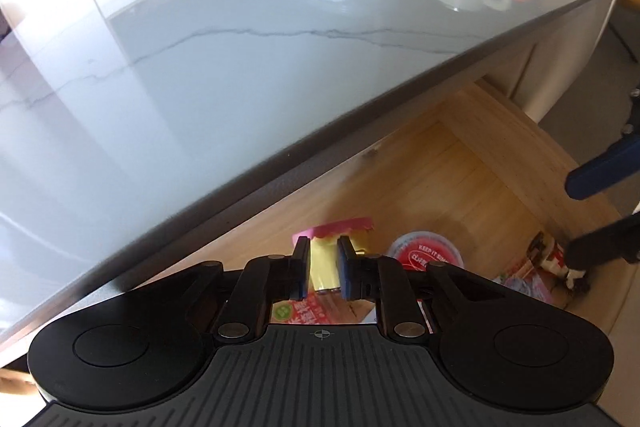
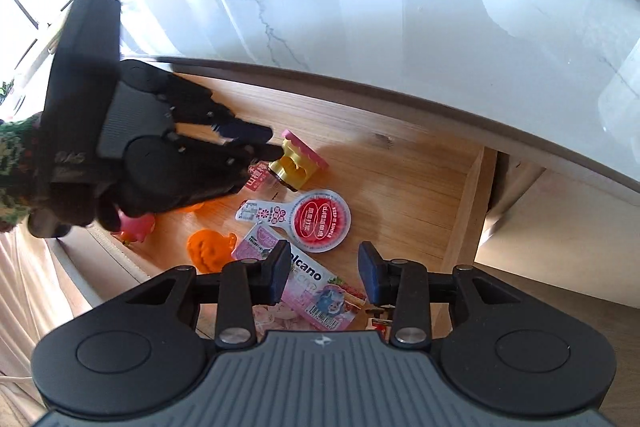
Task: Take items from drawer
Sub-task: 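Grasp the pink Volcano candy pack with the right tool while the left grasps the yellow play-dough cup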
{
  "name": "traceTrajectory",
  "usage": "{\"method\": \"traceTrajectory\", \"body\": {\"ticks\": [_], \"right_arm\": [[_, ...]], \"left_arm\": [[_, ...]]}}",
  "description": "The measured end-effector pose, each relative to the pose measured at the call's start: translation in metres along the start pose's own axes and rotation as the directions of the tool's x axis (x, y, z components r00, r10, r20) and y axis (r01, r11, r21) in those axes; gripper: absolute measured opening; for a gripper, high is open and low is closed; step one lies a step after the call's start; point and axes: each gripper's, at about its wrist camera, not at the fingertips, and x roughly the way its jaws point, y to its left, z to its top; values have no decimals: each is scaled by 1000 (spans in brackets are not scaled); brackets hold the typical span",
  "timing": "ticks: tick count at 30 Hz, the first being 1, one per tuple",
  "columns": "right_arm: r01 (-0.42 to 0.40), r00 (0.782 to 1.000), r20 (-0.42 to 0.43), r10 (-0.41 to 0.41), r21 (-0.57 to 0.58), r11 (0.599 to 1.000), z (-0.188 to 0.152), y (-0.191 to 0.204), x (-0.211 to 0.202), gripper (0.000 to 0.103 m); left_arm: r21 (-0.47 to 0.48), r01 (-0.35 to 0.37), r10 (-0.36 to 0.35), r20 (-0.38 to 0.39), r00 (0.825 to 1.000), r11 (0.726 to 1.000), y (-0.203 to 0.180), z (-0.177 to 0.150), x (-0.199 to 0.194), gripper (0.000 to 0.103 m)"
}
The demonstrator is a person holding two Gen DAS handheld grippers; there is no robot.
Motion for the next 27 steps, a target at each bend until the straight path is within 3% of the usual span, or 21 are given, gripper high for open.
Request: {"method": "traceTrajectory", "body": {"ticks": [4,8,11,16,21,27], "right_arm": [[-16,1000,21,16,-5,1000,-1,-2,-4,37],[-30,999,31,30,1,1000,-2,-3,-7,37],[-31,999,31,31,-4,1000,-3,-1,-14,38],[-28,999,23,28,-9,1000,-2,-1,-17,38],[-15,1000,6,15,-5,1000,-2,-2,-15,39],[17,1000,-8,-17,-4,1000,-3,0,-13,39]], "left_arm": [[-46,-1,-1,-26,1000,999,4,4,11,19],[-79,20,-23,-37,999,997,6,7,18,42],[-120,44,-55,-93,994,992,6,7,31,44],[-196,70,-81,-51,995,978,9,8,42,44],[-144,84,-84,1,996,986,6,12,44,43],[-135,140,-153,-88,984,981,15,11,38,42]]}}
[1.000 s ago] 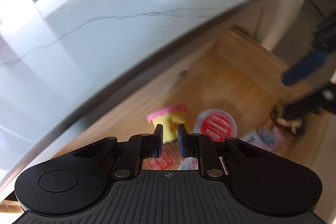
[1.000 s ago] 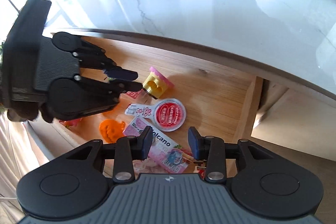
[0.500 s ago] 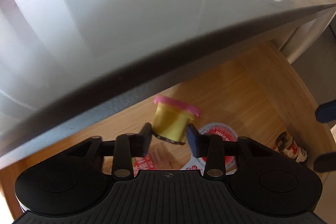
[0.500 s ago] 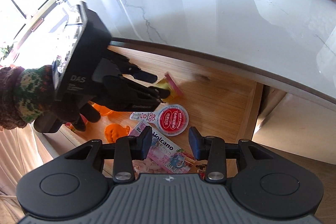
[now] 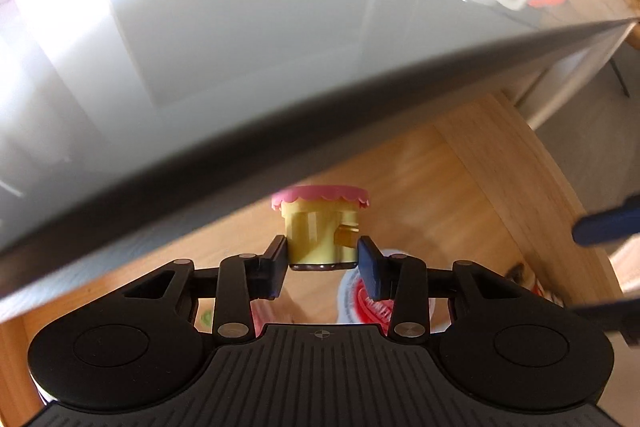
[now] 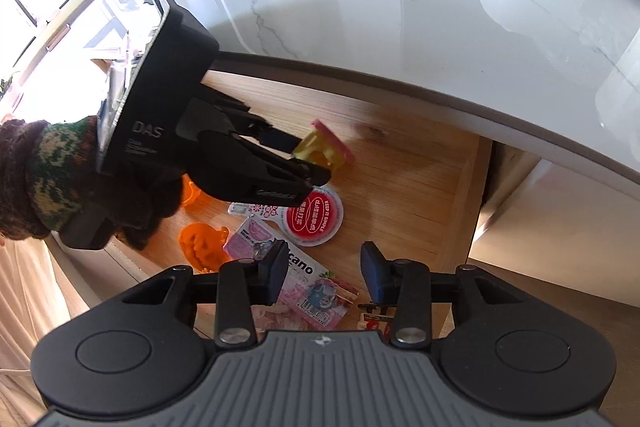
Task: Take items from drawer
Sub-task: 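Grasp the pink Volcano candy pack with the right tool while the left grasps the yellow play-dough cup, then lift both held items onto the counter top and open both tools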
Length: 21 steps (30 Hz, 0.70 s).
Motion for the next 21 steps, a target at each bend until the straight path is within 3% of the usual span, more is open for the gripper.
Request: {"method": "traceTrajectory", "body": {"ticks": [3,5,8,11,15,18,21], "right_arm": [[14,1000,0,-14,-65,998,-2,14,2,39],[-22,1000,-25,18,-147,989,-1,23,3,39],[-21,998,-62,-2,-366,931,-1,43,9,48],[-30,994,-107,-25,-486,873,2,61,23,49],[-107,980,-198,0,-527,843,9,80,49,49],[-110,965,-258,-42,-548,829,9,92,75,49],[-117,935,-342,-90,-540,834,8,100,95,49]], "left_arm": [[26,53,-53,-11,999,998,8,-5,-26,42],[44,79,-79,-4,997,996,14,-13,-50,42],[60,79,-81,28,996,995,27,-32,-92,42],[66,53,-58,76,995,996,39,-54,-122,42],[-18,62,-59,119,991,998,46,-83,-146,42],[-85,76,-63,142,988,993,53,-105,-157,42],[-124,85,-66,148,987,989,62,-115,-157,42]]}}
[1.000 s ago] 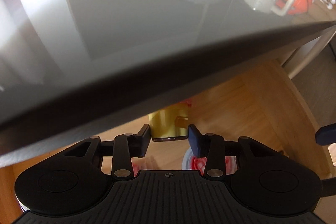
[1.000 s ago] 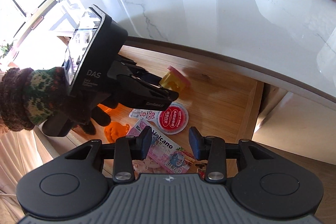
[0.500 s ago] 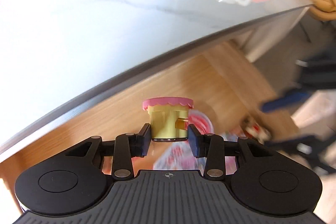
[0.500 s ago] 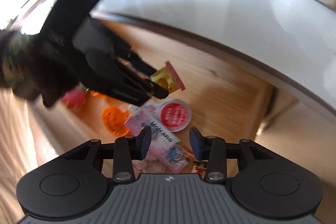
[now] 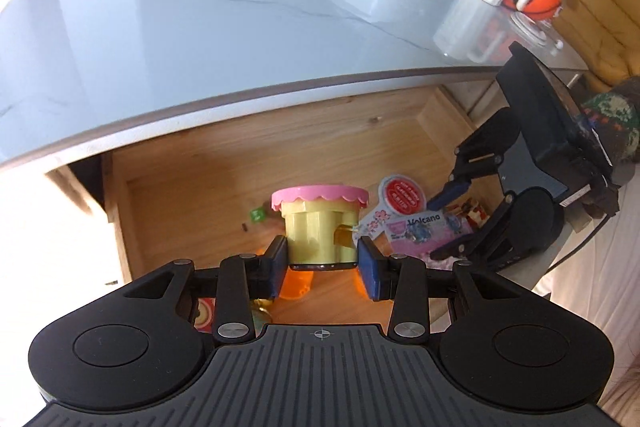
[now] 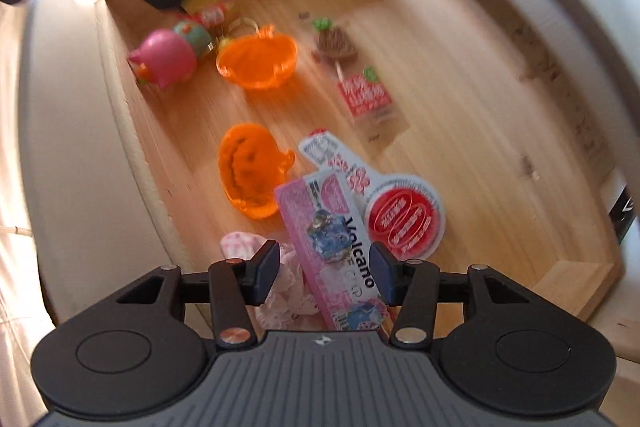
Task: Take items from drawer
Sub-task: 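Lift both held items onto the counter top and open both tools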
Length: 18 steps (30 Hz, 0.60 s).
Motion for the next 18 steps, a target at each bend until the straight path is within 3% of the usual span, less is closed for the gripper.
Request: {"method": "traceTrajectory", "body": {"ticks": [5,9,11,13,18], "right_arm": [[8,995,-100,-3,45,999,8,-6,15,57],[21,987,-160,-17,20,1000,13,2,27,56],[37,988,-148,-33,25,999,13,5,23,46],[73,990,-121,-69,30,997,9,10,10,28],[42,999,19,-45,146,988,-16,11,-50,22]], "left_arm": [[16,25,-26,19,999,1000,-2,2,-4,42],[33,17,-18,13,1000,999,-3,-1,1,42],[34,13,-13,9,1000,999,-2,-6,-4,42],[40,20,-21,10,1000,999,-3,-11,-8,42],[49,42,-44,36,998,998,-14,-11,-17,42]]}}
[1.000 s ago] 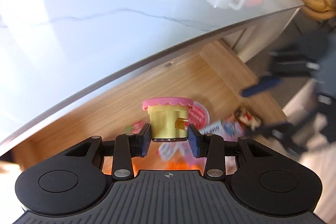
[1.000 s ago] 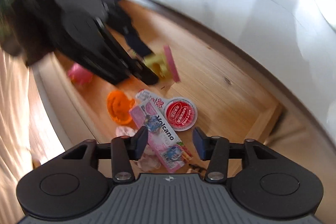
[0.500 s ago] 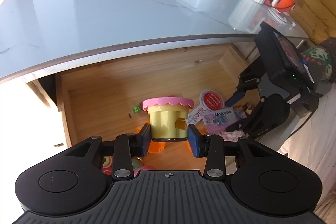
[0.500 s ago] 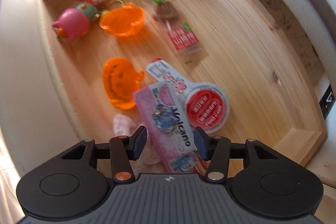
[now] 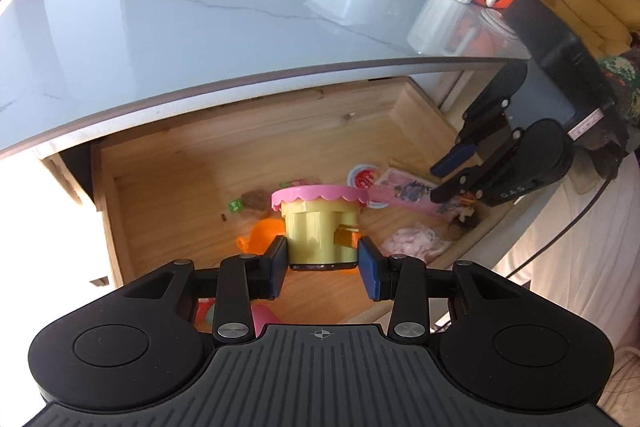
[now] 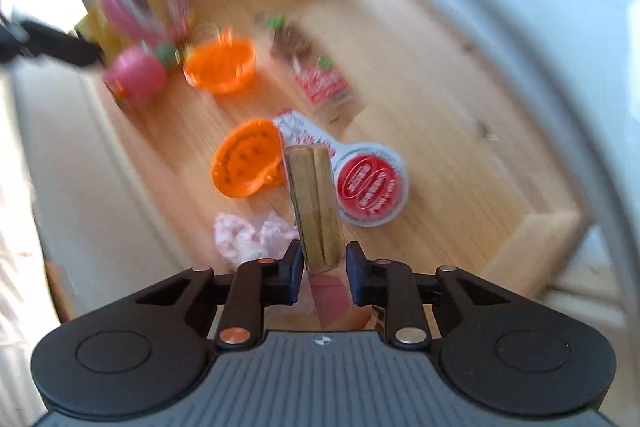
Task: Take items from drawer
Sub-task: 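Lift both held items onto the counter top and open both tools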
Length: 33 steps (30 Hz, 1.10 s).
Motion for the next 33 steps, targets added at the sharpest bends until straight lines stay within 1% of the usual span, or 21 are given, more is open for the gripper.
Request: {"method": "traceTrajectory", "body": {"ticks": [3,4,5,6,7,9,12,13,15,16,18,20,21,22,23,24,26,27,29,31,33], "right_arm": [[-11,994,111,3,74,997,-6,-11,-38,22],[-31,988,156,13,113,993,-8,-25,-52,22],[-54,979,200,24,149,987,-12,-30,-63,22],[-83,966,254,35,180,980,-16,-37,-82,22],[-113,949,313,45,202,973,-19,-43,-98,22],[-176,902,427,59,240,955,-19,-55,-136,22],[-248,842,537,52,300,921,-6,-82,-172,22],[-266,821,570,37,324,908,2,-94,-180,22],[-296,795,607,9,375,879,21,-116,-181,22],[-308,790,613,-3,401,863,32,-127,-179,22],[-333,791,612,-8,440,834,54,-146,-164,22],[-343,808,588,-7,481,807,76,-158,-129,22],[-331,822,569,-16,500,800,85,-162,-113,22],[-306,834,550,-39,520,797,90,-165,-102,23],[-278,840,538,-68,535,798,92,-165,-93,23],[-254,846,525,-88,542,801,94,-166,-87,26],[-238,846,524,-98,537,809,94,-167,-77,28],[-228,847,521,-105,534,814,93,-166,-75,31],[-209,835,534,-129,526,824,89,-164,-78,32],[-187,810,565,-159,505,842,81,-156,-89,33],[-147,784,592,-187,470,871,74,-144,-104,36]], "left_arm": [[10,7,-7,44,999,1000,-10,9,-10,42],[10,9,-10,67,998,1000,-11,13,-16,42],[9,12,-12,91,996,1000,-12,18,-22,42],[9,11,-12,127,992,1000,-13,28,-30,42],[7,5,-6,160,987,1000,-13,38,-36,42],[-13,-24,26,229,973,1000,-10,65,-45,42],[-64,-71,88,320,943,995,-2,113,-41,42],[-86,-79,103,327,939,993,2,128,-35,42],[-127,-77,114,313,943,989,13,157,-12,42],[-136,-74,113,307,945,988,16,169,2,42],[-149,-87,126,277,952,985,22,183,32,42],[-180,-98,138,227,964,979,30,187,55,42],[-202,-105,145,192,971,974,37,185,64,42],[-211,-114,153,179,972,971,40,182,69,42],[-197,-128,167,197,966,972,40,179,71,43],[-166,-164,197,206,958,972,37,177,72,43],[-111,-217,237,214,948,970,32,175,72,43],[-97,-222,239,222,945,970,31,173,71,43],[-81,-208,222,269,937,975,29,170,62,43],[-57,-204,211,327,921,977,28,167,47,43],[-33,-198,196,358,913,980,26,158,26,43]]}}
